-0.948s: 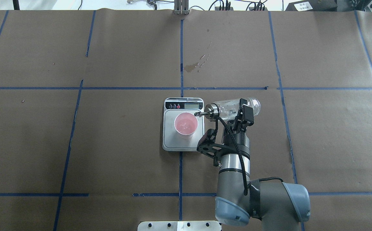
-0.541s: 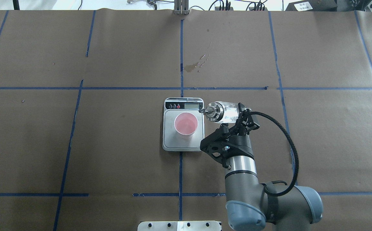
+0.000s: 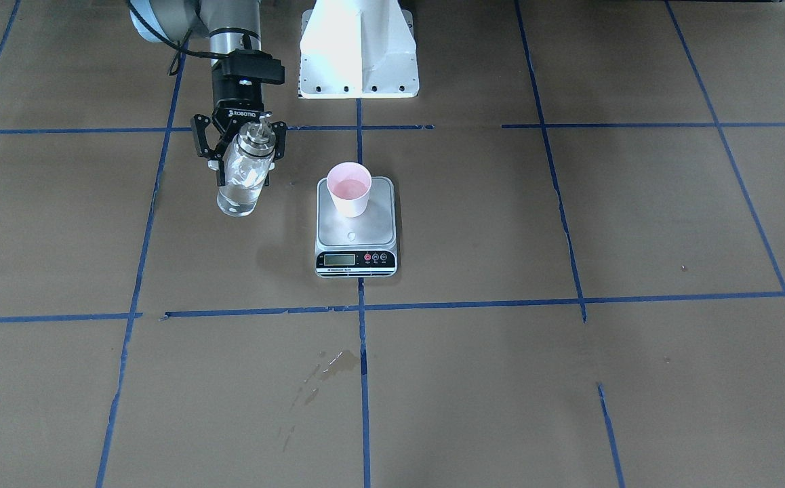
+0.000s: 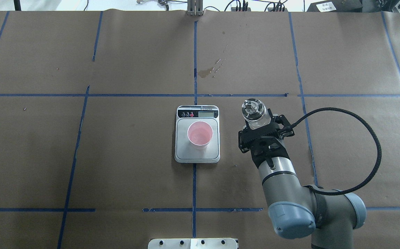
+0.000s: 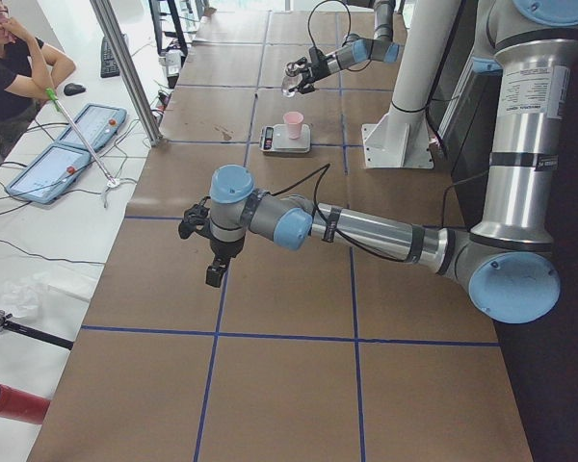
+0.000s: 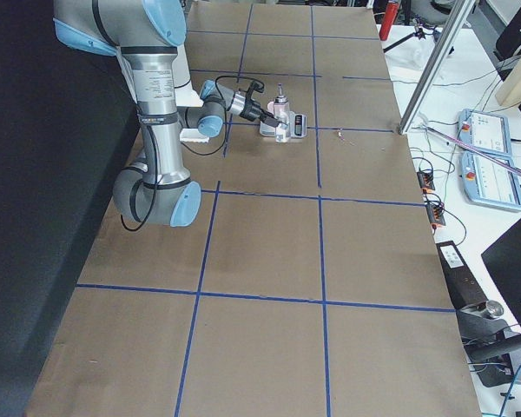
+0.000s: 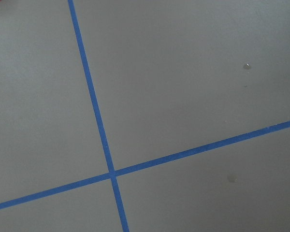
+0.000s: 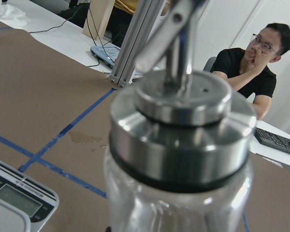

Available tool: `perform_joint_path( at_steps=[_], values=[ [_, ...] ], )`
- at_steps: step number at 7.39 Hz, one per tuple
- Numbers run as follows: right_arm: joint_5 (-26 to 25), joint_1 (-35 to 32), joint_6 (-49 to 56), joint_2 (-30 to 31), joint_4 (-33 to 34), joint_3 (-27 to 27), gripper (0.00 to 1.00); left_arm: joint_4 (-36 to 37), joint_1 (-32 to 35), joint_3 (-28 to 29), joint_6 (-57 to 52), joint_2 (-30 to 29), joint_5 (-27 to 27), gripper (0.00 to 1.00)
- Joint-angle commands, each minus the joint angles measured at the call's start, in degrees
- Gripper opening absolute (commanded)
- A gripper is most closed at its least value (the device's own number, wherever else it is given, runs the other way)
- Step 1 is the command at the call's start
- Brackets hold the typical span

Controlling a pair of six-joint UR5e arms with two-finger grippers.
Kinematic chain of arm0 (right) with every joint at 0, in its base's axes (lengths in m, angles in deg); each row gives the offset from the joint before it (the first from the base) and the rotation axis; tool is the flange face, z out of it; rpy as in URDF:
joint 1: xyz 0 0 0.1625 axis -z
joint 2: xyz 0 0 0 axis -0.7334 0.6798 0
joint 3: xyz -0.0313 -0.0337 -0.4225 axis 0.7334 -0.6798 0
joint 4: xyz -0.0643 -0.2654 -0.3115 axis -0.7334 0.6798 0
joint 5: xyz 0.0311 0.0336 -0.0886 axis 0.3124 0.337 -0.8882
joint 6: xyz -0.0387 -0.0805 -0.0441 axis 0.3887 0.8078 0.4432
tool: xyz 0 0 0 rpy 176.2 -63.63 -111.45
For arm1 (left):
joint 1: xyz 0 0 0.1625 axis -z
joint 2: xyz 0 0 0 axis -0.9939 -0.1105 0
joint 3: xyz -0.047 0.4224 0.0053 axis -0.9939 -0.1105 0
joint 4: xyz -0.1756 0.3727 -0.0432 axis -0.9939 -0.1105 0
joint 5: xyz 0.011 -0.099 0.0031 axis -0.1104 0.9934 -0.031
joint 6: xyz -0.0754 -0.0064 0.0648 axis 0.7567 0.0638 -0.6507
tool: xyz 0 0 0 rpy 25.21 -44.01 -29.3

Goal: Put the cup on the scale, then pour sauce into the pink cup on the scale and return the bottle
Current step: 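Tilt the dispenser upright and carry it back with the right gripper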

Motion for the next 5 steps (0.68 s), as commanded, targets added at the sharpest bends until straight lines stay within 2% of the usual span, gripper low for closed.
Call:
perform_joint_path(
  at_steps=[1,3,5],
  values=[
    [8.8,-5.8,-9.2,3.1,-0.3,1.2,0.0,-0.1,0.8,-0.3,0.0,-0.1,0.0,1.0],
    [12.4,-9.6,-12.7,7.9,-0.3,1.2,0.0,0.1,0.9,-1.8,0.2,0.0,0.0,1.0],
    [14.3,-9.9,-20.3,8.6,-0.3,0.9,0.0,0.2,0.9,-2.2,0.2,0.0,-0.1,1.0]
  ],
)
